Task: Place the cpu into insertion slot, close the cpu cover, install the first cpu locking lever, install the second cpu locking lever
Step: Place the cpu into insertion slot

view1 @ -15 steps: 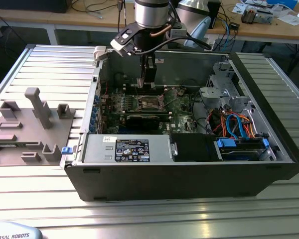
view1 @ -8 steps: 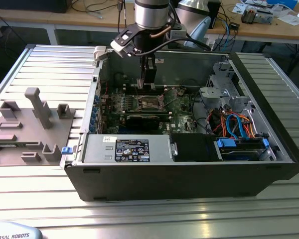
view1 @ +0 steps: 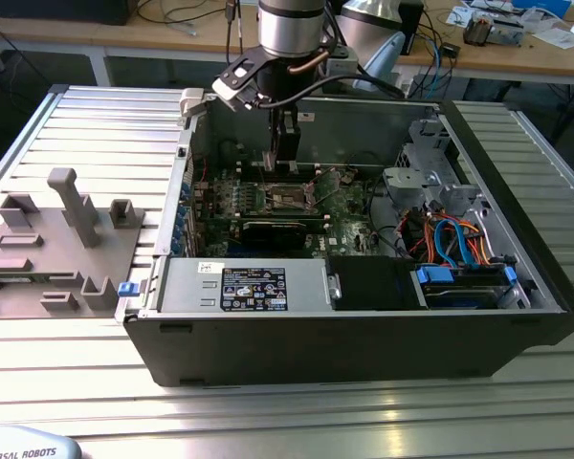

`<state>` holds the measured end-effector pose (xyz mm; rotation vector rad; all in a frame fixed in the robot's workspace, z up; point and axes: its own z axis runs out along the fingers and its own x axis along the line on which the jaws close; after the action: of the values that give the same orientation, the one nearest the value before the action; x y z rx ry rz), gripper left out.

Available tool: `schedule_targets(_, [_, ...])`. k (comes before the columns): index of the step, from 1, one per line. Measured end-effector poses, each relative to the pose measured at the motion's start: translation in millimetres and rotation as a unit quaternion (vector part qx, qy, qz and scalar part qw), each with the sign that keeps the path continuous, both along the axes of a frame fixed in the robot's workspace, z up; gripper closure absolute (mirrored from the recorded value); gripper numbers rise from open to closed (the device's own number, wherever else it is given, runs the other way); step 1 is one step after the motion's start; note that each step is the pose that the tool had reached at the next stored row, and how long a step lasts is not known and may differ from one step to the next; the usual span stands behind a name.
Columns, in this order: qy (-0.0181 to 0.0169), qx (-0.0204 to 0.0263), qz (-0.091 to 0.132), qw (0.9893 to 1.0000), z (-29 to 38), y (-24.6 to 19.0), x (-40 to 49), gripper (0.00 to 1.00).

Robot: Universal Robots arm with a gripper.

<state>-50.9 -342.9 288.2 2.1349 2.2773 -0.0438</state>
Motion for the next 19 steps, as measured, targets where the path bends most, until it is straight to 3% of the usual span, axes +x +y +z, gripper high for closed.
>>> schedule_targets(19, [0.0000,0.0000,0.000,1.0000,-5.0,0.0,0.0,0.46])
